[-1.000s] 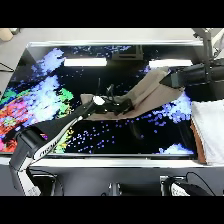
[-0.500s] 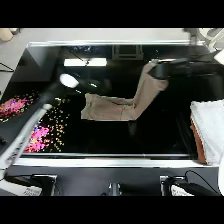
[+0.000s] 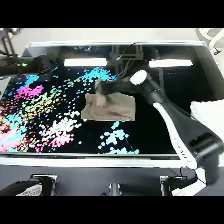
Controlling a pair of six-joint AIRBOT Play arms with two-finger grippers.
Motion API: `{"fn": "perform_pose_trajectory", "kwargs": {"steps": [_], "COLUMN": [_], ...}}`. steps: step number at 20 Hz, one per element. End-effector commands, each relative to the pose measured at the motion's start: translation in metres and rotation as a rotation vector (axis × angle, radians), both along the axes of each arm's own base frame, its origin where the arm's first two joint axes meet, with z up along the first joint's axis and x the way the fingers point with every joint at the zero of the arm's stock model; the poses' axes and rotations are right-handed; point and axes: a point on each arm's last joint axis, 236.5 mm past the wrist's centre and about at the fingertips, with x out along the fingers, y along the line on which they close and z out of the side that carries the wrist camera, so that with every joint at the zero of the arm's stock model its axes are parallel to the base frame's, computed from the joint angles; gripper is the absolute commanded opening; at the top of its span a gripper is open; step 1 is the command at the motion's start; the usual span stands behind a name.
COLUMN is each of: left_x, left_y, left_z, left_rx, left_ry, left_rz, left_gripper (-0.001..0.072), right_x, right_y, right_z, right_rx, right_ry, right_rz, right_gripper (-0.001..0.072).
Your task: Fold the shirts.
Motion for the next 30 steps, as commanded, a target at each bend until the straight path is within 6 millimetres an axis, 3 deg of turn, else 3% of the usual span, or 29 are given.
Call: {"fn": "perform_pose_trajectory", "kwargs": {"steps": [1,3,4,6,8,10,12,13,14,15,17,20,24,25,27,28,30], "left_x": [-0.033,-0.039,-0.042,-0.044,-0.046,-0.047,-0.047,-0.047,-0.045,-0.043,-0.043,-0.046,-0.049,-0.048,-0.049,-0.049,-0.049], "left_y": [0.010,0.007,0.007,0.008,0.008,0.008,0.008,0.008,0.009,0.009,0.008,0.005,0.005,0.005,0.005,0.005,0.005], "left_z": [0.007,-0.003,-0.011,-0.025,-0.036,-0.042,-0.043,-0.042,-0.041,-0.040,-0.040,-0.041,-0.043,-0.043,-0.043,-0.043,-0.043], "left_rx": [0.086,0.095,0.100,0.101,0.114,0.120,0.121,0.120,0.119,0.118,0.117,0.119,0.120,0.120,0.120,0.120,0.120], "left_ry": [0.010,0.032,0.052,0.085,0.101,0.112,0.111,0.108,0.102,0.094,0.091,0.101,0.113,0.113,0.113,0.113,0.113], "left_rz": [-0.040,-0.059,-0.066,-0.068,-0.081,-0.088,-0.089,-0.087,-0.083,-0.079,-0.080,-0.092,-0.099,-0.098,-0.098,-0.098,-0.099], "left_gripper": [0.0030,0.0030,0.0030,0.0030,0.0031,0.0030,0.0030,0.0030,0.0031,0.0031,0.0031,0.0031,0.0031,0.0031,0.0031,0.0031,0.0031], "right_x": [-0.003,-0.008,-0.013,-0.023,-0.016,0.001,-0.011,-0.024,-0.034,-0.041,-0.033,-0.013,-0.010,-0.010,-0.005,0.001,0.018], "right_y": [0.045,0.049,0.044,0.014,-0.052,-0.147,-0.247,-0.272,-0.279,-0.272,-0.248,-0.222,-0.189,-0.182,-0.180,-0.177,-0.183], "right_z": [-0.045,-0.045,-0.041,-0.036,-0.042,-0.056,-0.088,-0.105,-0.120,-0.130,-0.140,-0.156,-0.166,-0.167,-0.163,-0.153,-0.112], "right_rx": [0.025,0.041,0.024,-0.053,-0.218,-0.435,-0.632,-0.642,-0.593,-0.502,-0.345,-0.252,-0.170,-0.166,-0.151,-0.112,-0.020], "right_ry": [0.045,0.064,0.035,-0.001,0.001,0.056,0.257,0.364,0.449,0.518,0.567,0.558,0.555,0.543,0.512,0.483,0.371], "right_rz": [-0.033,-0.020,0.035,0.148,0.171,0.078,-0.009,-0.036,-0.043,-0.054,-0.093,-0.136,-0.104,-0.086,-0.086,-0.084,-0.062], "right_gripper": [0.0216,0.0556,0.0657,0.0656,0.0656,0.0654,0.0655,0.0654,0.0654,0.0651,0.0622,0.0622,0.0599,0.0510,0.0030,0.0021,0.0019]}}
